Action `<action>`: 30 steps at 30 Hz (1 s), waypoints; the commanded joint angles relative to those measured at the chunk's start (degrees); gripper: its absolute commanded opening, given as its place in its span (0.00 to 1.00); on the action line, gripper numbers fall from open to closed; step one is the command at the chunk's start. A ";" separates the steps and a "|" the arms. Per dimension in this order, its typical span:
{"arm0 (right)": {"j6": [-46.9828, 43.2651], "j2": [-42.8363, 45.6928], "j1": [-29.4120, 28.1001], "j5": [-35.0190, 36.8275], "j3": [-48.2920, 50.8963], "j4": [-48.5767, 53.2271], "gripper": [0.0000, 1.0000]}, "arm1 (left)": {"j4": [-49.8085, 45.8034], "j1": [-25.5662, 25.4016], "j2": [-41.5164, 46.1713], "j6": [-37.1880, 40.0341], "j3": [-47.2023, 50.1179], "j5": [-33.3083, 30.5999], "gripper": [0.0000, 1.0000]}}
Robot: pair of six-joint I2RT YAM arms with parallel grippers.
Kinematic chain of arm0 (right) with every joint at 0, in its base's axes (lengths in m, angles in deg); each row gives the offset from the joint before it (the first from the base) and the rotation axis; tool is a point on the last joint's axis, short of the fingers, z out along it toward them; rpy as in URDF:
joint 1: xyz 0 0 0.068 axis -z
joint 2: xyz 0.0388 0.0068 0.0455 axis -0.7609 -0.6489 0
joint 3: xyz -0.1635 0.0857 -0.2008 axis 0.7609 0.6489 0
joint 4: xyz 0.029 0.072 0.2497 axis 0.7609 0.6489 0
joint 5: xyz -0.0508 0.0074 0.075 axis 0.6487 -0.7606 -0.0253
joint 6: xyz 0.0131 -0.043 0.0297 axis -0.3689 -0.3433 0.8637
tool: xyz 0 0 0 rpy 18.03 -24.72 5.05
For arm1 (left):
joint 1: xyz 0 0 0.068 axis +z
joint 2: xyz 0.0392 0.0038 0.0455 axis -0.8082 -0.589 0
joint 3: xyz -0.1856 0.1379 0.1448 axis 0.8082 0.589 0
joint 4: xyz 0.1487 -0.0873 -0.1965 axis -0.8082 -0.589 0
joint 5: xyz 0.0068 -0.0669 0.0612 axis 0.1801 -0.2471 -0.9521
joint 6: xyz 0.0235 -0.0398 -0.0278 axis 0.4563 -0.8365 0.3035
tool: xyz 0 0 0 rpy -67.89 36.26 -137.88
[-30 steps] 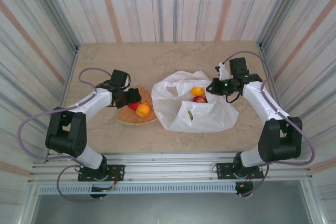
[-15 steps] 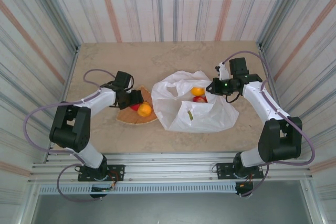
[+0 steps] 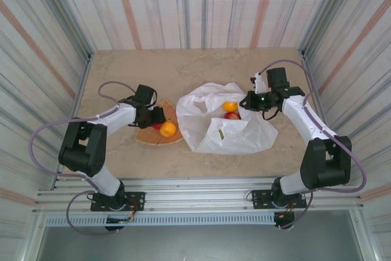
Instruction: Place the fruits into the plastic bag
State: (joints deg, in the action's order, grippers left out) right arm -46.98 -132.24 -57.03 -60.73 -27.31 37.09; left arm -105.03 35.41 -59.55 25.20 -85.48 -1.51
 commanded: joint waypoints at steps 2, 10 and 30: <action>1.41 -0.41 -0.24 -1.03 0.87 0.08 0.00 | -0.48 -0.27 6.05 -0.22 1.24 -3.53 0.62; 1.87 -1.41 -0.43 -1.29 0.78 -0.86 0.00 | 1.79 -4.50 16.79 -1.77 1.08 -2.84 0.59; 2.26 -1.35 -1.24 -1.45 0.76 -1.41 0.00 | 12.84 -25.46 -1.58 -4.16 -8.16 2.13 0.58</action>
State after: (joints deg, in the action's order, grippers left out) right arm -45.89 -133.56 -57.79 -61.58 -27.31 35.58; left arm -93.80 10.61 -58.76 21.68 -90.17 -1.55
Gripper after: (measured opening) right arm 0.046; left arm 0.671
